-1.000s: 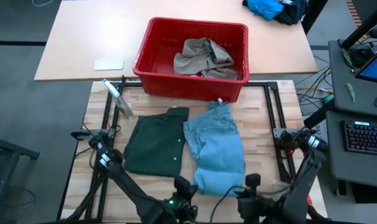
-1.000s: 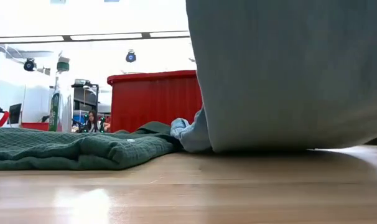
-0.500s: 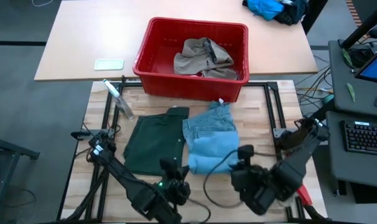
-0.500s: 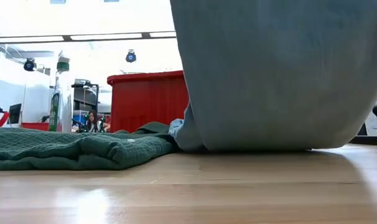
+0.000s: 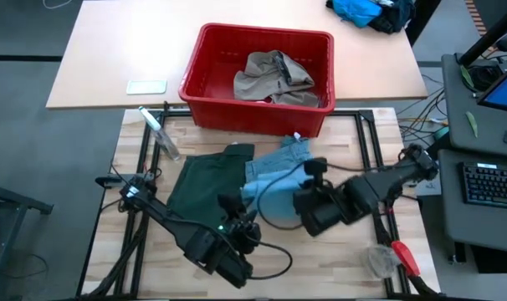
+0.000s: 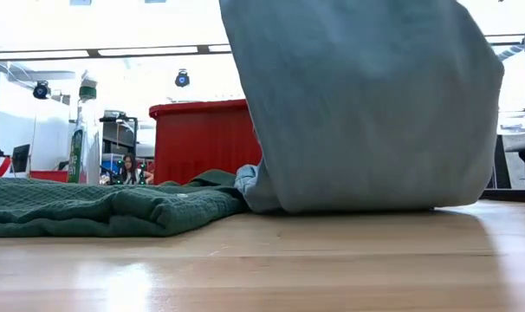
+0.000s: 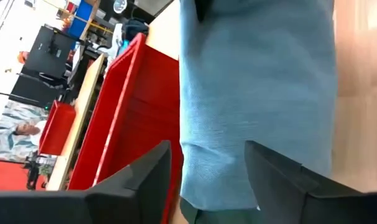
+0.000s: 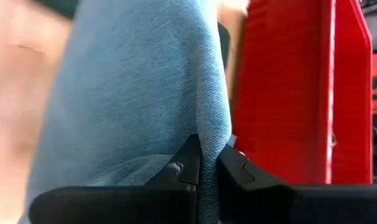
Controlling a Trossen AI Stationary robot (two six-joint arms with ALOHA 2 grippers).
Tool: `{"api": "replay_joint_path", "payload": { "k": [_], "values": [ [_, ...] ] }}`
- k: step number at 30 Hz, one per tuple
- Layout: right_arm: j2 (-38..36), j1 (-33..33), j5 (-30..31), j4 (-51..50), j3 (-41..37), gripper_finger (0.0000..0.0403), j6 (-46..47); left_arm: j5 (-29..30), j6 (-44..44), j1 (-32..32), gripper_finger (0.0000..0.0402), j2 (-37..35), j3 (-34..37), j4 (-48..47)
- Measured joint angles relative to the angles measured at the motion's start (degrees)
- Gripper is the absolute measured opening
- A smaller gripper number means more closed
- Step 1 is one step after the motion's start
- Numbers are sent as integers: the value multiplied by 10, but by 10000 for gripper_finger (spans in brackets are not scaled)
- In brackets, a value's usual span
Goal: Fold Laundry from Bin
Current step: Fold the blue jeans
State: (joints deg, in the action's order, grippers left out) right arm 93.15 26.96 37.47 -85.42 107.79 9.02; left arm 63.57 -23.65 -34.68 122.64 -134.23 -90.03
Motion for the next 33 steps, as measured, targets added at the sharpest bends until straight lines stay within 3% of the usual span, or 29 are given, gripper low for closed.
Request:
{"api": "replay_joint_path", "payload": {
  "k": [11,23,28,33],
  "values": [
    [-47,-141,-4,73,-65,12,-128,9,36,0,208,-83,1,0],
    [-70,-316,-79,241,-190,12,-248,25,51,0,208,-158,20,0],
    [-69,-361,-81,304,-256,12,-252,15,15,0,208,-194,107,0],
    [-69,-386,-80,366,-317,12,-251,14,-65,-2,208,-236,253,24]
  ]
}}
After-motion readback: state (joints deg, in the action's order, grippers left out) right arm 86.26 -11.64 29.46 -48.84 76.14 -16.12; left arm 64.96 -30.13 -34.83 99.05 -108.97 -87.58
